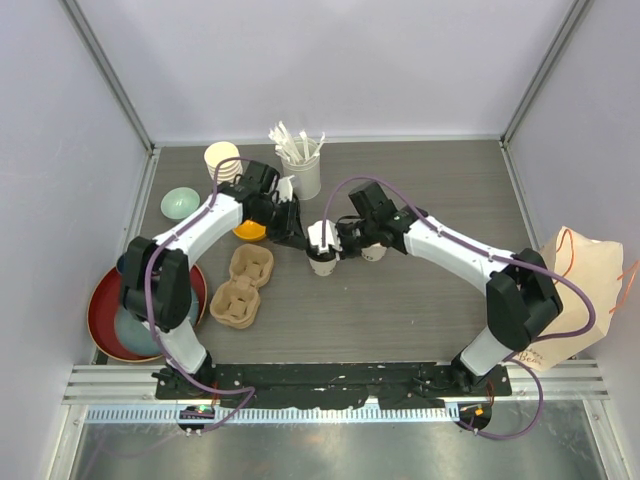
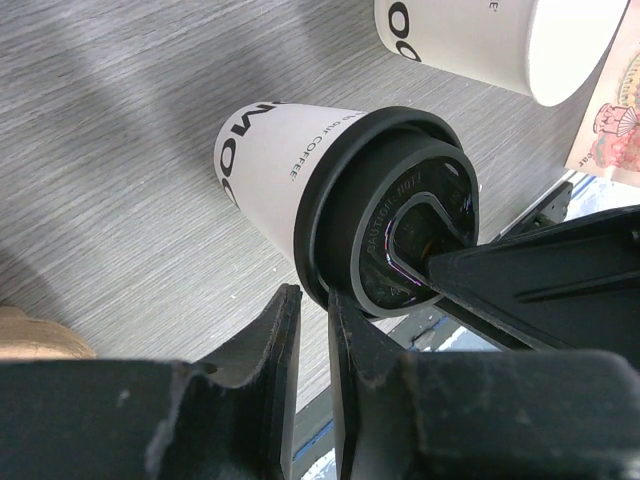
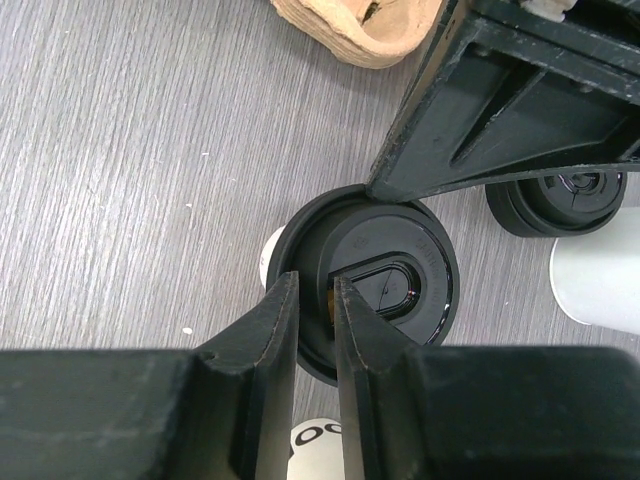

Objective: Pack the takeout coffee

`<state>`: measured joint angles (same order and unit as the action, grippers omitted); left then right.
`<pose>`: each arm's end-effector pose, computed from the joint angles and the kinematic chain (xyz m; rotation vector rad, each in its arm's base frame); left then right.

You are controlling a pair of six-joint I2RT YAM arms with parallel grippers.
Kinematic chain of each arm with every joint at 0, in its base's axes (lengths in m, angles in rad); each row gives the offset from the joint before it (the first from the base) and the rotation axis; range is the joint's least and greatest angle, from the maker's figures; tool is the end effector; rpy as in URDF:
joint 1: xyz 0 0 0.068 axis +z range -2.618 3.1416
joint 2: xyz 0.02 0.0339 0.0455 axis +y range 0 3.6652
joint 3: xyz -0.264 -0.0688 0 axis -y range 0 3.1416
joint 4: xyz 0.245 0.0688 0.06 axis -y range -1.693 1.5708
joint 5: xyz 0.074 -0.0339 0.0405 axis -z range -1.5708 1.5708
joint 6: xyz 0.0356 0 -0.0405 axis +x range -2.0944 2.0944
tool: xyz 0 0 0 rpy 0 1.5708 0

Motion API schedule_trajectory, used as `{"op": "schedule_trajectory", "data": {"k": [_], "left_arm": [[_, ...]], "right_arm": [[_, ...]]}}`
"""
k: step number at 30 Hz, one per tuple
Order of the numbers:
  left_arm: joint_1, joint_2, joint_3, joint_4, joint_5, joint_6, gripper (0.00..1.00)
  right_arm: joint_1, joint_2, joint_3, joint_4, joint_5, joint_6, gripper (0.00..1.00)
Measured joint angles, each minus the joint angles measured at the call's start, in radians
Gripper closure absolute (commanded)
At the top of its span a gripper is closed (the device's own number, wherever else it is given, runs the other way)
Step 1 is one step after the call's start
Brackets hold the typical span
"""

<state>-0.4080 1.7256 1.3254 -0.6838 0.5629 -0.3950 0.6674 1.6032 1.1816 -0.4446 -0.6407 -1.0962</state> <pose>0.3215 -0.1597 0.2421 0.2148 2.7423 -0.9964 0.2563 0.2291 0.2537 -1.9296 1.2304 0.5588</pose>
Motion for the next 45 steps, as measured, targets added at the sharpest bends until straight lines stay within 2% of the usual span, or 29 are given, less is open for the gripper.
{"op": "schedule_trajectory", "data": {"k": [15,22,30,38,45], "left_arm": [[0.011,0.029,0.017,0.010,0.030,-0.012,0.81],[0.017,0.043,0.023,0.022,0.042,-0.018,0.82],[0.016,0.050,0.027,0.035,0.042,-0.018,0.82],[0.018,0.061,0.047,0.029,0.033,-0.014,0.82],[0.018,0.067,0.060,0.024,0.022,-0.006,0.82]], "right_arm": [[-0.002,-0.066,-0.152,0.228,0.006,0.109,0.99],[0.002,-0.084,-0.207,0.326,0.019,0.166,0.99],[0.035,-0.119,-0.300,0.460,0.108,0.224,0.99],[0.071,-0.124,-0.335,0.537,0.204,0.283,0.99],[0.071,-0.124,-0.328,0.544,0.216,0.306,0.99]]}}
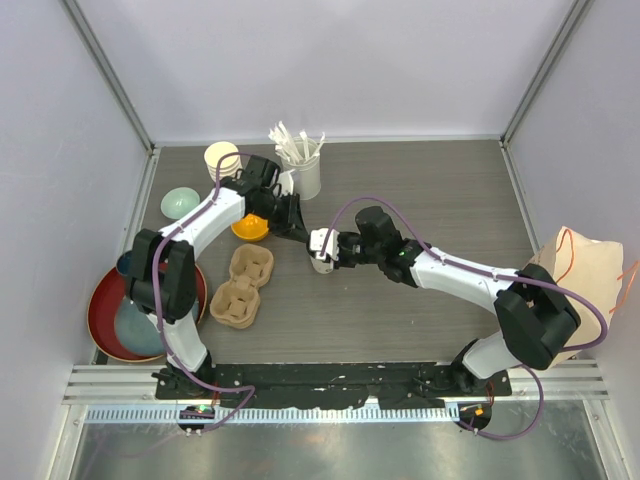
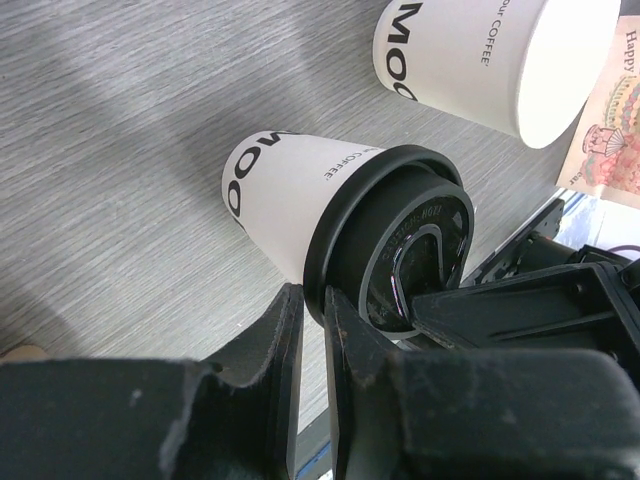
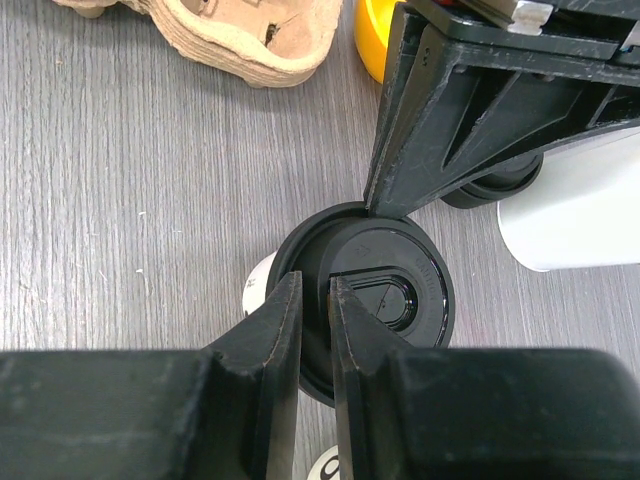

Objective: Pack the takeout coffee

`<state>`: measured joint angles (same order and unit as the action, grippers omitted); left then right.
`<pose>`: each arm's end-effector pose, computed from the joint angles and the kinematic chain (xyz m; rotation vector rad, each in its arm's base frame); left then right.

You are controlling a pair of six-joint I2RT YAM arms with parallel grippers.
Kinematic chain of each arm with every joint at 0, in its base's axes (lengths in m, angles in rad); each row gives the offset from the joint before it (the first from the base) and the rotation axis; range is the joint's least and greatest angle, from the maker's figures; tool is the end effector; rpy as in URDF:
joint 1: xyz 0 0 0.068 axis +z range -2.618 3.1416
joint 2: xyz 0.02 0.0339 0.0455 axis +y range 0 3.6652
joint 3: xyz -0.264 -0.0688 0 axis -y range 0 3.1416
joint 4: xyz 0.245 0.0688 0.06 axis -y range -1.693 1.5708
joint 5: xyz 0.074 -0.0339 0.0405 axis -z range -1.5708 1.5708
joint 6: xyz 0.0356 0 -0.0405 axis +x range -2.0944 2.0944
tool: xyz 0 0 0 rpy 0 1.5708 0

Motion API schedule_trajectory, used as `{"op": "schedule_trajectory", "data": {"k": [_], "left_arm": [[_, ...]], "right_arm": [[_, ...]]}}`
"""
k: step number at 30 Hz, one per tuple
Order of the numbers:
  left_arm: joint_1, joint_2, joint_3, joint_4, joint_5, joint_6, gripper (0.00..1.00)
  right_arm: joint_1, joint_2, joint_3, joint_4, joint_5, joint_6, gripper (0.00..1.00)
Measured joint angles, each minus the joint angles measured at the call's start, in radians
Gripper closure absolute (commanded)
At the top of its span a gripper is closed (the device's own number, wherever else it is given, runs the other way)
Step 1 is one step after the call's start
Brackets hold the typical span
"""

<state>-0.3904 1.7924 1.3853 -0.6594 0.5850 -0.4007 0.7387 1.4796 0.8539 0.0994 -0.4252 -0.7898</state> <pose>0.3410 -0.1616 0.2384 0.1971 2.7217 -1.0261 0.2280 0.2275 0.2281 -1.6071 1.3074 0.4134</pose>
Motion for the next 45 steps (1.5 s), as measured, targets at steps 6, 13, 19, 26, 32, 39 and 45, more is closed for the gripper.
{"op": "schedule_trajectory", "data": {"k": [6,13,19,26,32,39,45], "left_arm": [[0.000,0.000,0.006,-0.010,-0.005,0.020,0.81],[0.000,0.000,0.007,-0.014,-0.005,0.036,0.79],[-0.002,0.000,0.014,-0.040,-0.005,0.046,0.78],[-0.007,0.000,0.026,-0.076,0.000,0.060,0.78],[-0.014,0.000,0.041,-0.097,-0.001,0.073,0.74],[-0.013,-0.001,0.069,-0.110,-0.023,0.097,0.70],[-0.010,-0.001,0.074,-0.118,-0.029,0.103,0.69]], "right_arm": [[0.000,-0.001,0.001,0.002,-0.005,0.007,0.99],[-0.001,0.000,0.001,0.003,-0.005,0.013,0.79],[-0.001,0.000,0.019,-0.029,-0.003,0.028,0.66],[-0.001,-0.005,0.050,-0.100,-0.003,0.038,0.58],[-0.001,-0.017,0.066,-0.158,-0.003,0.045,0.54],[-0.001,-0.017,0.088,-0.205,-0.006,0.061,0.52],[-0.002,-0.011,0.119,-0.243,-0.004,0.077,0.49]]}}
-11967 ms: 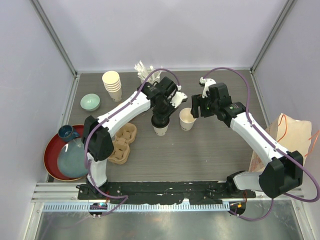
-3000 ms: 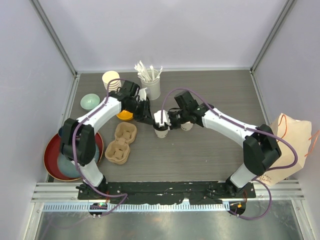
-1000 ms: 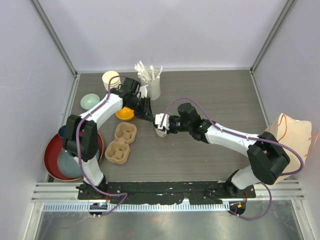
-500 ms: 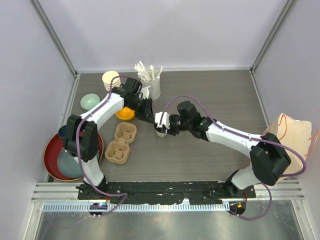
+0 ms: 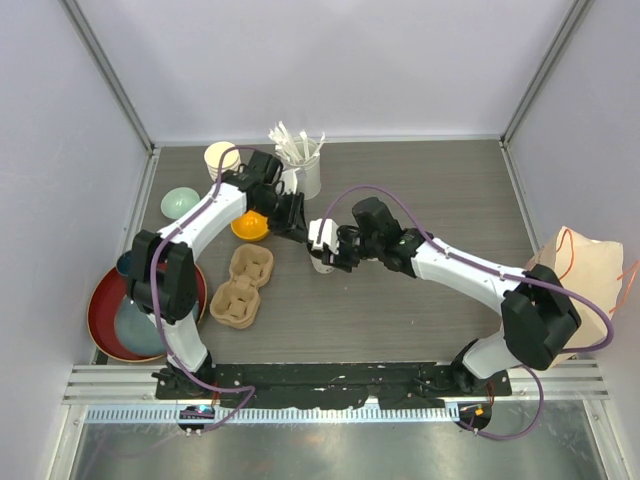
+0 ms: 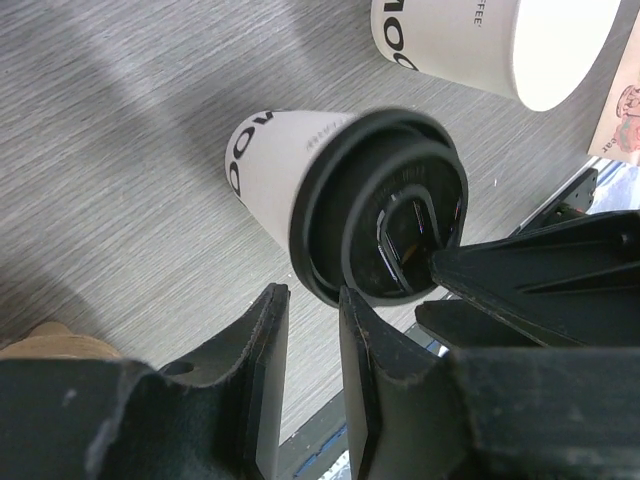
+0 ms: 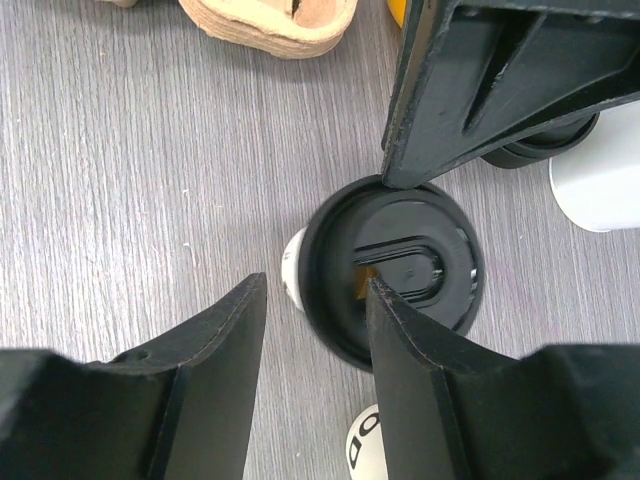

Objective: Pack the takeout coffee

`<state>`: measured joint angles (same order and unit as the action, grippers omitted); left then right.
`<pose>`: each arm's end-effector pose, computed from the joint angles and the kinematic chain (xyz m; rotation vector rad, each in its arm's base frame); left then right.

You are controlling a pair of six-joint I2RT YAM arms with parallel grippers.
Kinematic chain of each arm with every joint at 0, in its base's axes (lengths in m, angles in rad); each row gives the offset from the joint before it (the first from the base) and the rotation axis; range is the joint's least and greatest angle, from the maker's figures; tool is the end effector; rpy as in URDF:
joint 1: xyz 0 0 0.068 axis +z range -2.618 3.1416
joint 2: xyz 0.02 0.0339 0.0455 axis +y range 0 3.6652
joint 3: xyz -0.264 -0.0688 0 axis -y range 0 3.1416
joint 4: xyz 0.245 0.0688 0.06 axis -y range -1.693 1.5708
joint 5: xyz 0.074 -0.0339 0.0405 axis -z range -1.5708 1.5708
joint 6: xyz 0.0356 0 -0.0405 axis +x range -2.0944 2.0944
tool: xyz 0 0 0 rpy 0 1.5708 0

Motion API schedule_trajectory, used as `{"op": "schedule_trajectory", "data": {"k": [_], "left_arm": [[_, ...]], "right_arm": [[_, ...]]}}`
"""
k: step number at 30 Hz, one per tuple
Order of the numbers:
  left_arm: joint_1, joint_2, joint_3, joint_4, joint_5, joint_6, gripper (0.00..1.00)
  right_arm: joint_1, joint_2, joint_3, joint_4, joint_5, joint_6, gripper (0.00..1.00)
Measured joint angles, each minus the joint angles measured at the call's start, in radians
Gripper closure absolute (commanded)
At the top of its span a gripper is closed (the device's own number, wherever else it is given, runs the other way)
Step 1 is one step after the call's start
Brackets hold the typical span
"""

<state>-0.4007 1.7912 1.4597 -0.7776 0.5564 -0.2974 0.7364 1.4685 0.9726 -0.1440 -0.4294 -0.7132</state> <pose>0.3383 -0.1637 0.2548 0.3255 2.7295 -0.9565 0.2289 0.2275 0.2488 -1.6183 1.4685 0.4863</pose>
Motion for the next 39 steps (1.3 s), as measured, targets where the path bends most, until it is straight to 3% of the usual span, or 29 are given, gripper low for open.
{"op": "schedule_trajectory", "data": {"k": [10,19,30,39], "left_arm": [[0.019,0.000,0.026,-0.006,-0.037,0.041,0.59],[0.024,0.000,0.105,0.043,-0.391,0.238,0.61],[0.010,0.205,0.344,-0.095,-0.455,0.883,0.57],[0.008,0.231,0.278,-0.159,-0.349,1.344,0.55]], "right_arm": [[-0.001,0.004,0.046,-0.015,0.002,0.031,0.45],[-0.012,-0.066,0.048,-0.013,0.016,0.166,0.43],[-0.033,-0.129,0.031,0.009,0.016,0.223,0.43],[-0.051,-0.135,-0.014,0.005,0.009,0.225,0.43]]}}
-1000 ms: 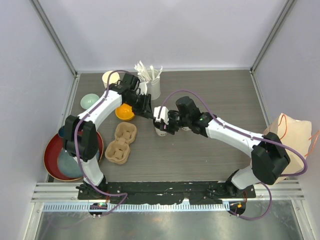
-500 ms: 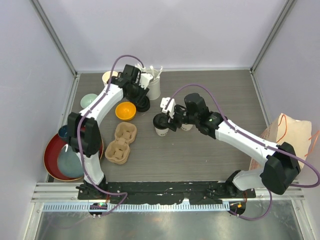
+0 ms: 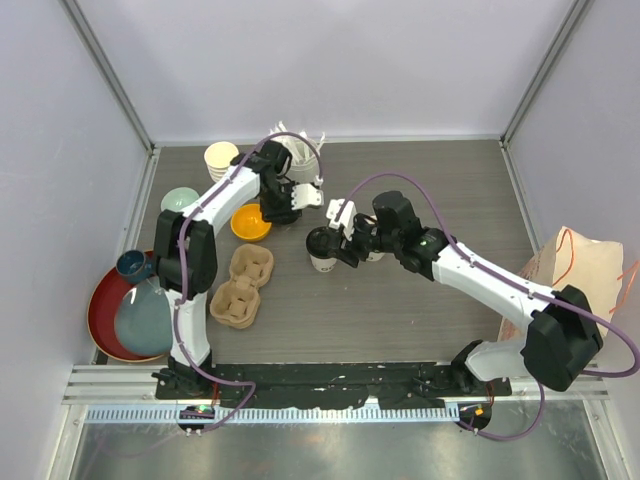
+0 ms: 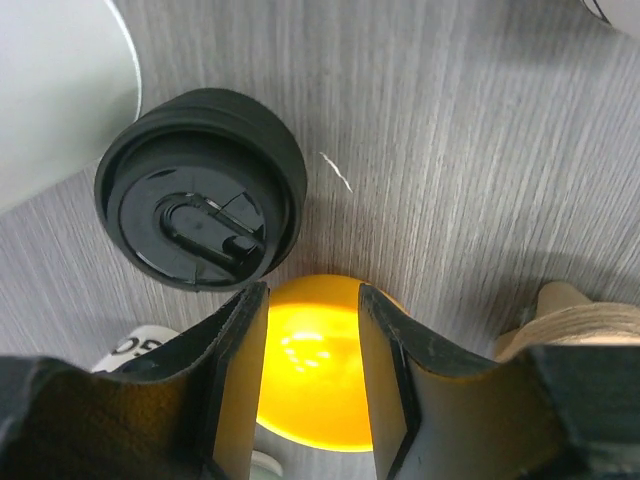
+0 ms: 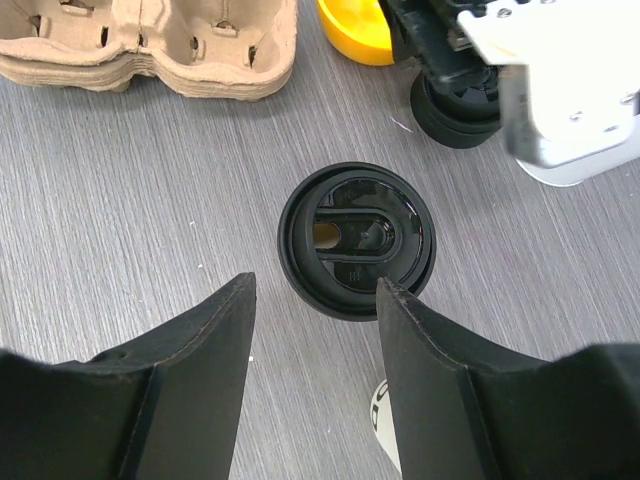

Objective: Pack the takeout coffee

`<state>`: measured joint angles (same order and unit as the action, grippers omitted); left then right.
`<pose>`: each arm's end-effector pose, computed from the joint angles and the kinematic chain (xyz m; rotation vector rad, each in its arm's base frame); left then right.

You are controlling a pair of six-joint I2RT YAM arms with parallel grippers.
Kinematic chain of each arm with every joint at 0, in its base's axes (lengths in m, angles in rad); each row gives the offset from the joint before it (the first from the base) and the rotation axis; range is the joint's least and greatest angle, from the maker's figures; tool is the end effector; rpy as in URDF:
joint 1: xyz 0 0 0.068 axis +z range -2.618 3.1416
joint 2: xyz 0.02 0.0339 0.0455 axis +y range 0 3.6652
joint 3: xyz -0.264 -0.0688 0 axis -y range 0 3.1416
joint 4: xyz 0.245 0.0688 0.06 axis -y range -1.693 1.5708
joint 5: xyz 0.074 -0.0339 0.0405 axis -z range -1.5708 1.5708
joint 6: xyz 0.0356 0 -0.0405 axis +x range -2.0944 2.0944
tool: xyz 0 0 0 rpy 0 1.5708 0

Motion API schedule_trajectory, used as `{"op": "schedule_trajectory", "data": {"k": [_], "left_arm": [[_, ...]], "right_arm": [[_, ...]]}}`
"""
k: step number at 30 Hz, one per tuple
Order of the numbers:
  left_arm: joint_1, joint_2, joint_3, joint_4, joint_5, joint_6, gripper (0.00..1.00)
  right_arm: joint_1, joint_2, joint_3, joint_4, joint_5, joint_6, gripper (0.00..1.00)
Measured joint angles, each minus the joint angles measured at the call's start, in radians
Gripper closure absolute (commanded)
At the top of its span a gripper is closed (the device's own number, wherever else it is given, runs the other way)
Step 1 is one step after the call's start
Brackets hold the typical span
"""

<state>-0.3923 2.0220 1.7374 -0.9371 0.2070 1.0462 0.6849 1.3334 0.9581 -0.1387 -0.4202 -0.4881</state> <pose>0.3893 -0.1690 0.2376 1.8454 2.0309 -0.1145 0.2236 0.2014 0.2838 -1.3583 1.5792 0.5572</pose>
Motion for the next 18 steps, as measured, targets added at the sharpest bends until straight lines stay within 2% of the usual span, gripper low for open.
{"op": "schedule_trajectory", "data": {"k": [7,18], "left_arm": [[0.000,0.006,-0.006,-0.010,0.013,0.187,0.58],[0.000,0.019,-0.028,0.042,0.021,0.270,0.65]], "right_arm": [[-0.010,-0.005,-0.002,0.002,-0.017,-0.003,0.43],[-0.019,-0.005,-0.010,0.002,-0.047,-0.006,0.43]]}}
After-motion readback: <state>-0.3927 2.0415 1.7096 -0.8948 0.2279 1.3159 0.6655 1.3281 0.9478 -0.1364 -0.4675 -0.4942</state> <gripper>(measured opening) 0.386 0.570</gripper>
